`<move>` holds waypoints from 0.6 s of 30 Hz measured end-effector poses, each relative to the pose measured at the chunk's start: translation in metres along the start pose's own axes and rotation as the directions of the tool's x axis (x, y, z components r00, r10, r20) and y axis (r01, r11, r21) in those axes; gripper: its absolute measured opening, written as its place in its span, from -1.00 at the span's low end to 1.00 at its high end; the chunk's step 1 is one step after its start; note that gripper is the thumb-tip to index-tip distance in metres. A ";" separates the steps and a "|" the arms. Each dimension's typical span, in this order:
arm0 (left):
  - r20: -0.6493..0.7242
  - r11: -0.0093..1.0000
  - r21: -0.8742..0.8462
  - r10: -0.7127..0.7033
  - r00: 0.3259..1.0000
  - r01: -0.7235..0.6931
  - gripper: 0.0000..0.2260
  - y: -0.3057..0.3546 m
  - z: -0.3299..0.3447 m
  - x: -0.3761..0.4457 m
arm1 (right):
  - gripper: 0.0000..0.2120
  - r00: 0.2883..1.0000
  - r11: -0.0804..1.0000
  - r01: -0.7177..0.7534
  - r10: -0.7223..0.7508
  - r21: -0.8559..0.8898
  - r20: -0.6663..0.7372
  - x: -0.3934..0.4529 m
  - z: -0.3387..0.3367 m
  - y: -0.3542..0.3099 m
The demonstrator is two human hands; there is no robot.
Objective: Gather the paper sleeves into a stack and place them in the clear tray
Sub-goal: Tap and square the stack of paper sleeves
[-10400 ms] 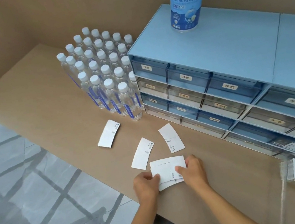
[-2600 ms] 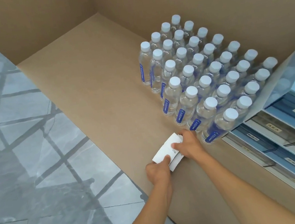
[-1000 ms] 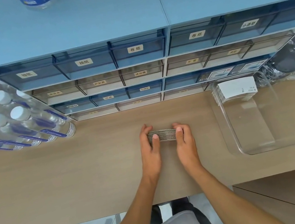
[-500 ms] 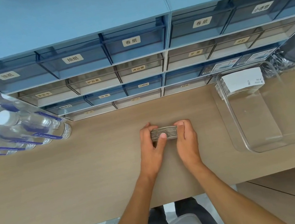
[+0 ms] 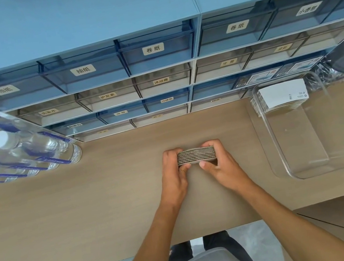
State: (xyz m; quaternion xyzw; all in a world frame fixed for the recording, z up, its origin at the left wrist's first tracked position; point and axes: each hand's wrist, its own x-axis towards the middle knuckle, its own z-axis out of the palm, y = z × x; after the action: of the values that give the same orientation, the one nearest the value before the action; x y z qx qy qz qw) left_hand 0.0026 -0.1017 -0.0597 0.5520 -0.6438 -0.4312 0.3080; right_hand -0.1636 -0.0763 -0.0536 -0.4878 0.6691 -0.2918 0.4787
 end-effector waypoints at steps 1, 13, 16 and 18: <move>0.004 1.000 -0.001 0.009 1.000 -0.009 -0.79 0.000 -0.001 0.000 | -0.65 1.000 1.000 0.012 -0.012 -0.018 0.001 0.002 -0.002 0.001; 0.039 0.835 -0.440 -0.349 0.936 0.330 -0.48 0.024 -0.013 0.006 | -0.69 0.977 0.835 -0.082 0.175 0.544 -0.121 0.002 -0.017 -0.020; 0.048 0.690 -0.624 -0.433 0.900 0.366 -0.58 0.039 -0.009 -0.002 | -0.73 0.976 0.779 -0.070 0.183 0.624 -0.118 -0.005 -0.027 -0.028; 0.065 0.620 -0.701 -0.436 0.898 0.352 -0.64 0.053 -0.004 -0.007 | -0.77 0.975 0.751 -0.054 0.182 0.658 -0.127 -0.010 -0.035 -0.033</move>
State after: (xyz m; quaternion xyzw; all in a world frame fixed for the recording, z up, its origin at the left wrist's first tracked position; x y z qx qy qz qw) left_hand -0.0166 -0.0951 -0.0098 0.5452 -0.2777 -0.6665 0.4259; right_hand -0.1829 -0.0809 -0.0087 -0.2187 0.5966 -0.5185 0.5722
